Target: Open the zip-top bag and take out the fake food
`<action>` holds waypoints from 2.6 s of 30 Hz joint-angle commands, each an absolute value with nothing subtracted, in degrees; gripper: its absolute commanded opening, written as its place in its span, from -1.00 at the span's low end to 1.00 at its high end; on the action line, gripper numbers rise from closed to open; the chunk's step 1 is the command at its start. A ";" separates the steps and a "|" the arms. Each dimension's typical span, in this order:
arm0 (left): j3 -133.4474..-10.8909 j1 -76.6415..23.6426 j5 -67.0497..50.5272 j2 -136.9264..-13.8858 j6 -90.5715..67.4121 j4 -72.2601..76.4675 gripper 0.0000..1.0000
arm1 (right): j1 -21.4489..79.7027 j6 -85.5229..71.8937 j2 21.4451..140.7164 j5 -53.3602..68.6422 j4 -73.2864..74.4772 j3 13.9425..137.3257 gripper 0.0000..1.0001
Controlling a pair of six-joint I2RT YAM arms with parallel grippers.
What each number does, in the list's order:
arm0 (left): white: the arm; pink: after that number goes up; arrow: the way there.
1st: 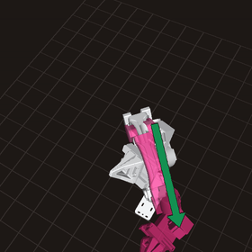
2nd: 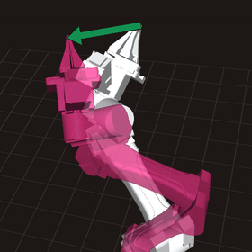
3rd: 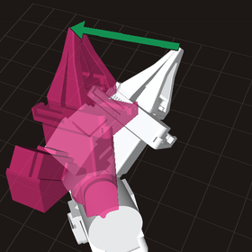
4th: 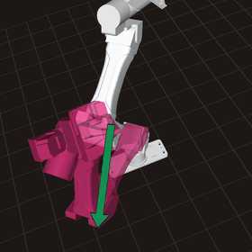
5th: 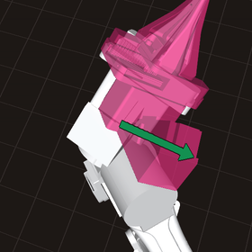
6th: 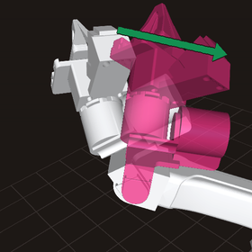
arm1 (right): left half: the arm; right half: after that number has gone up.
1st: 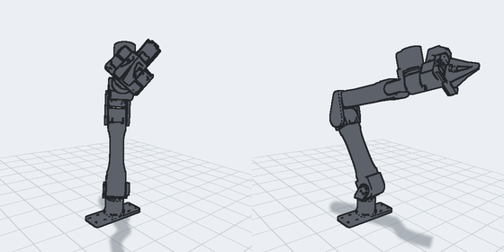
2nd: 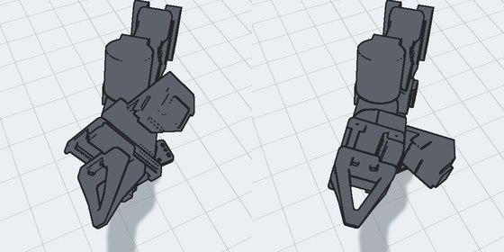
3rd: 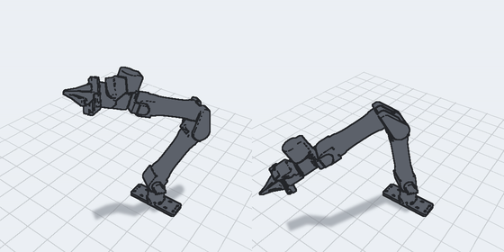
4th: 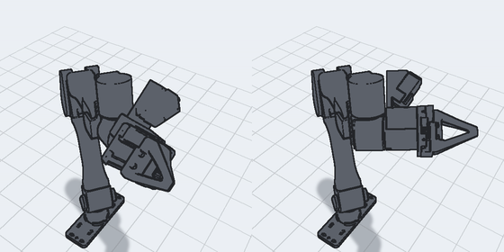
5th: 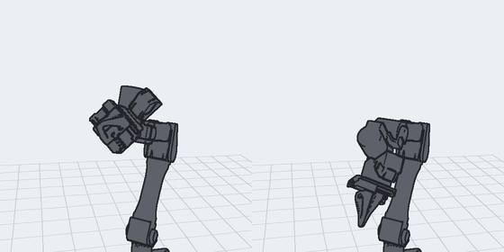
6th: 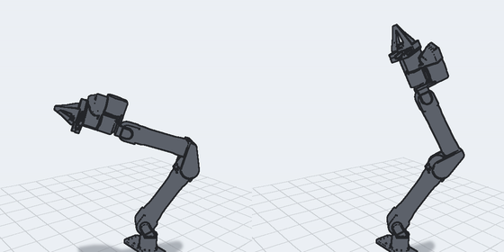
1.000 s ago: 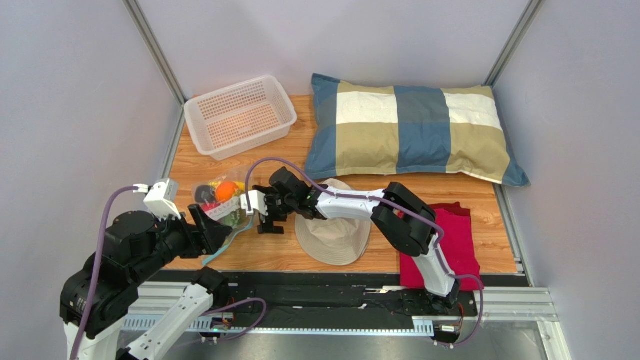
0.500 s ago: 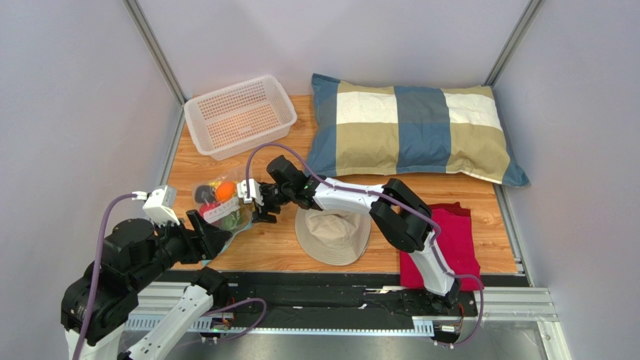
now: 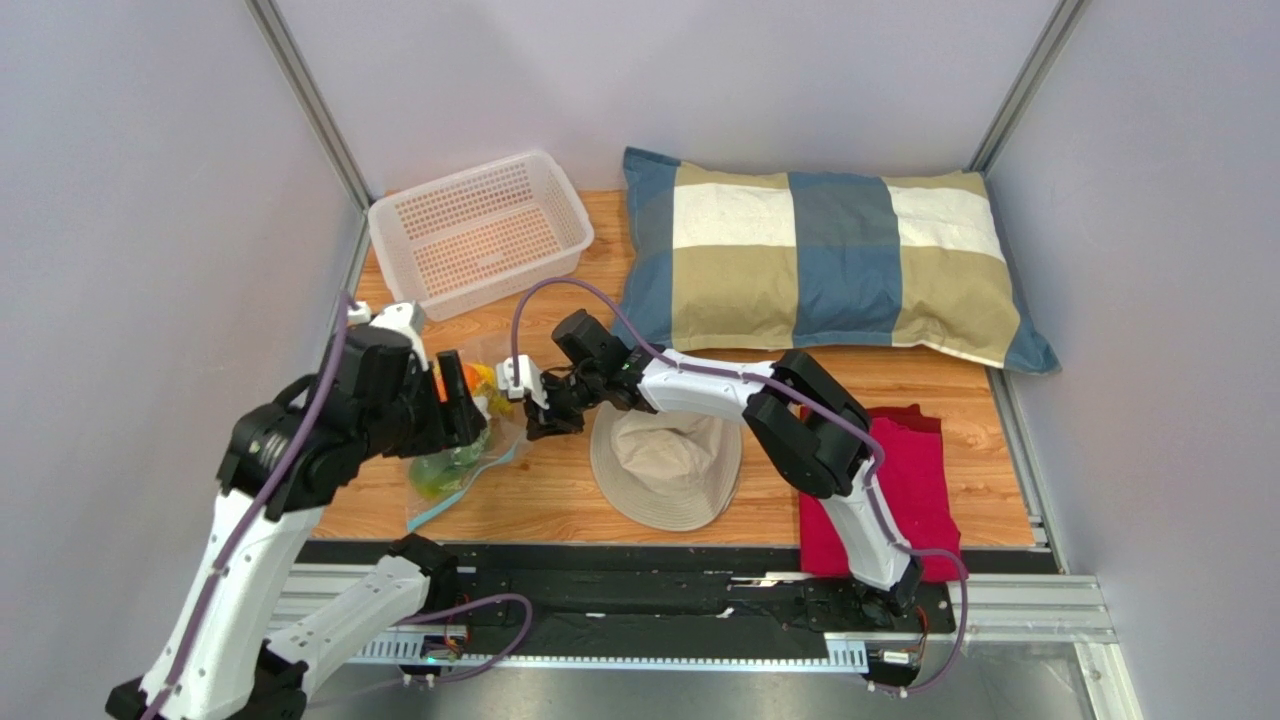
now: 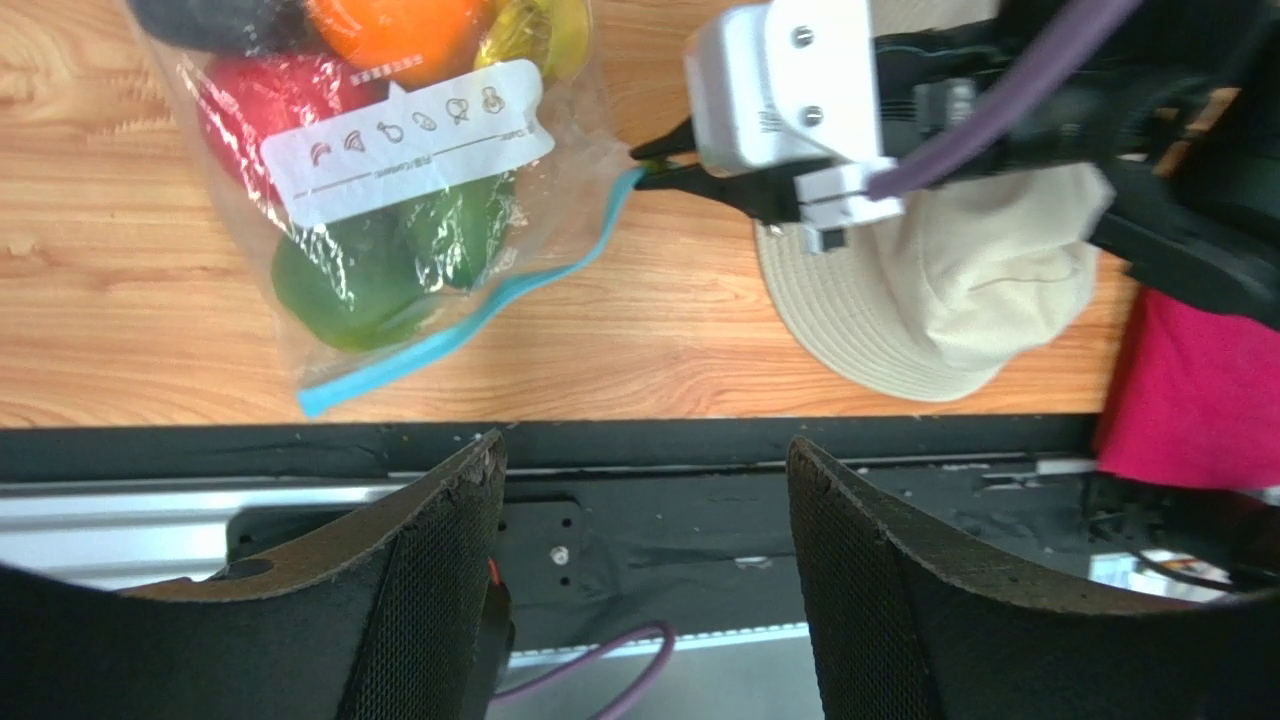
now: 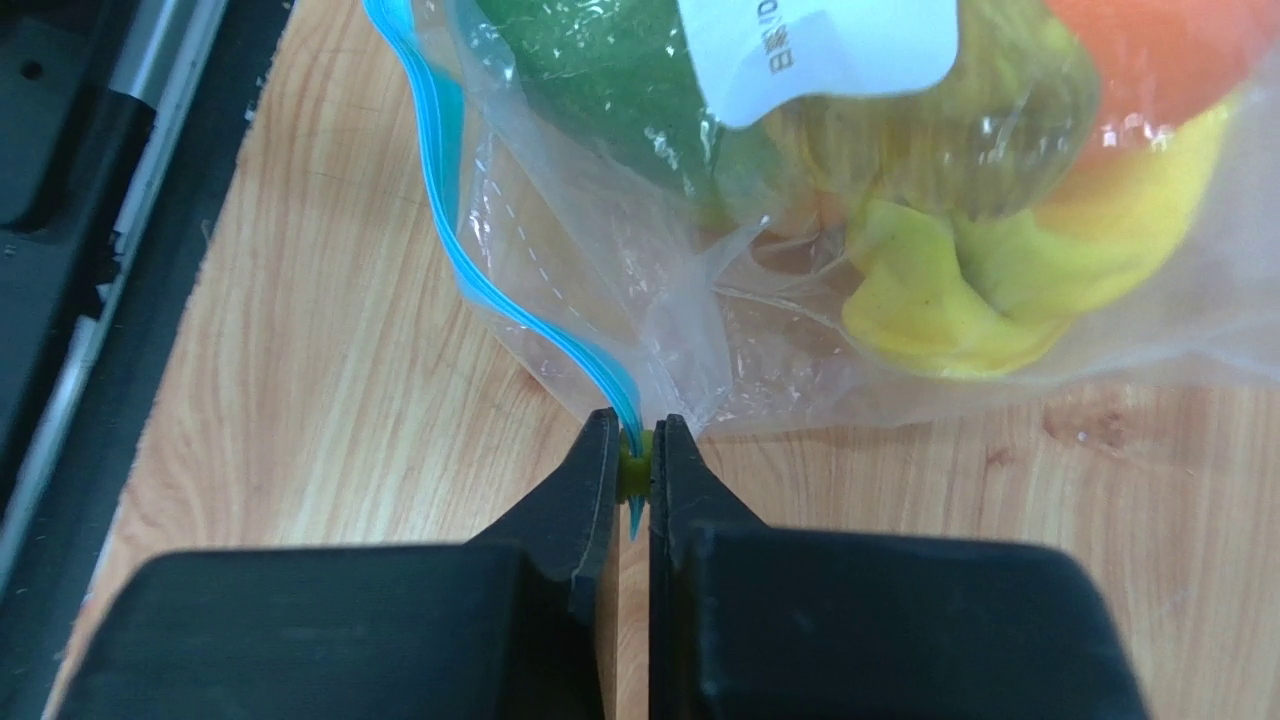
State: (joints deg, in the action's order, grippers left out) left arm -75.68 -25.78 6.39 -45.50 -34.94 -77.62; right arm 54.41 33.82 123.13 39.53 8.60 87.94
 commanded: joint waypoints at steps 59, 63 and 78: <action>-64.87 -25.93 -10.55 -47.11 -10.11 -47.66 -0.19 | 45.97 11.86 105.82 58.17 13.70 95.45 -1.00; -63.37 -25.93 -8.79 -45.79 -9.58 -42.28 -0.17 | 45.97 12.48 106.43 60.38 16.61 96.76 -1.00; -66.09 -25.93 -15.73 -50.71 -6.59 -37.79 -0.25 | 45.97 12.13 107.58 60.47 22.24 100.72 -1.00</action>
